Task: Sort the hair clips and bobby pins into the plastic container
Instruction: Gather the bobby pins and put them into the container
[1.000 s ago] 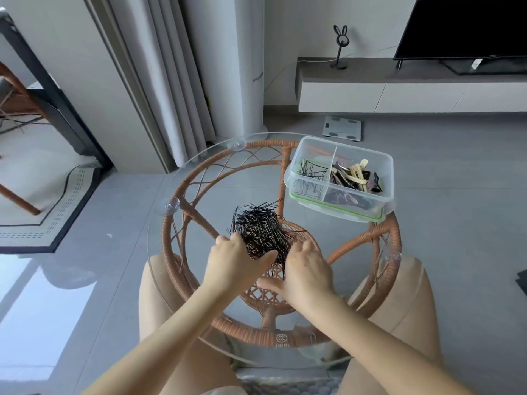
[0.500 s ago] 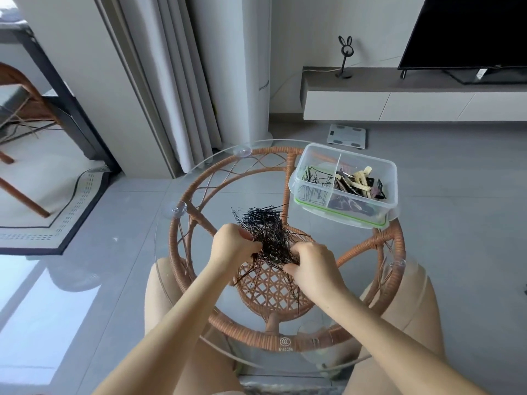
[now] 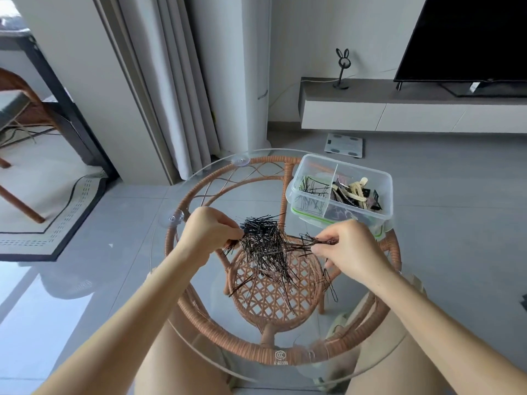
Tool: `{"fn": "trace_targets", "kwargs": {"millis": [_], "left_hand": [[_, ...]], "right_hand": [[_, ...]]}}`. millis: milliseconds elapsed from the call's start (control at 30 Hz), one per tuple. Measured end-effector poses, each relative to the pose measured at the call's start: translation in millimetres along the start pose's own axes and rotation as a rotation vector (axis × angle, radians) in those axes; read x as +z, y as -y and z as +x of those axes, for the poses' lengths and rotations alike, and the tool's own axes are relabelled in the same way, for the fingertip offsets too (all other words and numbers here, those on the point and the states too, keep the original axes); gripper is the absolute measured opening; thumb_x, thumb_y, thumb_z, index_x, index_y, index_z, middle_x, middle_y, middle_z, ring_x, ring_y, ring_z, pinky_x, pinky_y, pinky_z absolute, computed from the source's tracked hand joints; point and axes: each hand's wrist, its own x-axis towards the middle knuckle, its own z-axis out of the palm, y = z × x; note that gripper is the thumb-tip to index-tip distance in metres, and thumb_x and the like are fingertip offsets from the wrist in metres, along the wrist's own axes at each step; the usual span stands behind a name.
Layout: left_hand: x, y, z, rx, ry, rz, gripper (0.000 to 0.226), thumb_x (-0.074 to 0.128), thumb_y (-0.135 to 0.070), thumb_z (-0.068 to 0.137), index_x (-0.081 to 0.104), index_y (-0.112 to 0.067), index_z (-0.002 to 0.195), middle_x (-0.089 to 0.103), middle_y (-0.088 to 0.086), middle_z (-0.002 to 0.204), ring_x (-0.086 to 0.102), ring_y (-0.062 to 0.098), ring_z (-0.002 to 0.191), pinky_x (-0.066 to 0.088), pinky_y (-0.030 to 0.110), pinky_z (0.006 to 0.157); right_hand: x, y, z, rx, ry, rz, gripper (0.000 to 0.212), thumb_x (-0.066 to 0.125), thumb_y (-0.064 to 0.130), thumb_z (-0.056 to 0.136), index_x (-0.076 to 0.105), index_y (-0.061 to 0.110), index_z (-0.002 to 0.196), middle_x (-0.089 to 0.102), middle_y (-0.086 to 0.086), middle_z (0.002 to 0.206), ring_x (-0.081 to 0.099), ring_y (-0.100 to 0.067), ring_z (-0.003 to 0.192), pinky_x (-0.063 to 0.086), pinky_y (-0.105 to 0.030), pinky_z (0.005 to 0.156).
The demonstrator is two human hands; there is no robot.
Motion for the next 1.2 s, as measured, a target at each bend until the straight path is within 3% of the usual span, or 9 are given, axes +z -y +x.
{"fn": "trace_targets", "kwargs": {"millis": [267,500,600,667,733,900,967,1067,1200], "left_hand": [[-17,-22,5,0.024,0.025,-0.039,0.005,0.074,-0.006,0.07,0.074,-0.004,0.075,0.068,0.008,0.064,0.056,0.013,0.052,0.048,0.012,0.045],[-25,-42,15,0.061,-0.005,-0.051,0.004,0.074,-0.006,0.07,0.074,-0.008,0.067,0.065,-0.002,0.048,0.048,0.0,0.035,0.042,0.009,0.039],[-24,-47,20,0.073,-0.005,-0.065,0.006,0.074,-0.005,0.069,0.073,-0.008,0.065,0.069,0.006,0.056,0.057,0.01,0.048,0.054,0.019,0.057],[-22,-50,22,0.075,0.006,-0.078,0.003,0.074,-0.004,0.068,0.074,-0.006,0.066,0.073,0.016,0.067,0.062,0.019,0.061,0.058,0.037,0.075],[-18,-52,25,0.081,0.017,-0.076,0.005,0.074,-0.003,0.068,0.073,-0.006,0.064,0.073,0.017,0.067,0.062,0.021,0.062,0.057,0.044,0.079],[-8,-57,29,0.081,0.049,-0.081,0.003,0.072,-0.001,0.069,0.073,-0.003,0.067,0.069,0.013,0.06,0.059,0.019,0.057,0.055,0.034,0.07],[-4,-58,31,0.078,0.055,-0.077,0.002,0.072,-0.001,0.069,0.073,-0.003,0.069,0.069,0.011,0.058,0.058,0.016,0.052,0.054,0.028,0.063],[2,-61,35,0.079,0.069,-0.082,0.004,0.072,-0.002,0.07,0.073,-0.005,0.068,0.066,0.004,0.05,0.057,0.011,0.046,0.052,0.023,0.058],[9,-69,39,0.097,0.081,-0.08,0.004,0.072,-0.002,0.071,0.072,-0.004,0.069,0.069,0.009,0.058,0.061,0.016,0.052,0.058,0.035,0.071]], "right_hand": [[-34,6,33,0.078,-0.024,0.327,0.019,0.075,0.007,0.074,0.069,-0.001,0.09,0.069,-0.007,0.068,0.064,-0.018,0.049,0.058,-0.039,0.069],[-56,16,91,0.192,-0.076,0.519,0.023,0.07,-0.007,0.075,0.063,-0.015,0.095,0.062,-0.013,0.063,0.058,-0.018,0.047,0.052,-0.017,0.044],[-49,9,125,0.307,-0.153,0.539,0.031,0.07,-0.01,0.073,0.059,-0.017,0.101,0.06,-0.018,0.069,0.059,-0.017,0.041,0.053,-0.021,0.042],[-39,5,143,0.385,-0.174,0.475,0.032,0.072,-0.009,0.071,0.059,-0.014,0.1,0.061,-0.017,0.069,0.062,-0.023,0.047,0.06,-0.035,0.058],[-28,4,156,0.452,-0.182,0.387,0.036,0.072,-0.007,0.072,0.058,-0.011,0.105,0.066,-0.019,0.08,0.065,-0.026,0.05,0.06,-0.043,0.068],[-11,5,179,0.474,-0.18,0.148,0.034,0.056,-0.005,0.083,0.052,-0.008,0.117,0.066,-0.023,0.101,0.061,-0.023,0.036,0.046,-0.023,0.038],[-9,9,182,0.479,-0.138,0.034,0.03,0.047,-0.005,0.088,0.051,-0.008,0.118,0.06,-0.026,0.117,0.063,-0.027,0.045,0.037,-0.017,0.026],[-5,16,186,0.481,-0.028,-0.05,0.036,0.048,-0.005,0.087,0.048,-0.009,0.122,0.06,-0.025,0.117,0.071,-0.031,0.074,0.057,-0.03,0.052],[-10,20,178,0.52,0.199,-0.002,0.042,0.046,0.01,0.092,0.038,-0.006,0.13,0.06,-0.008,0.072,0.07,-0.019,0.088,0.055,-0.029,0.07]]}}
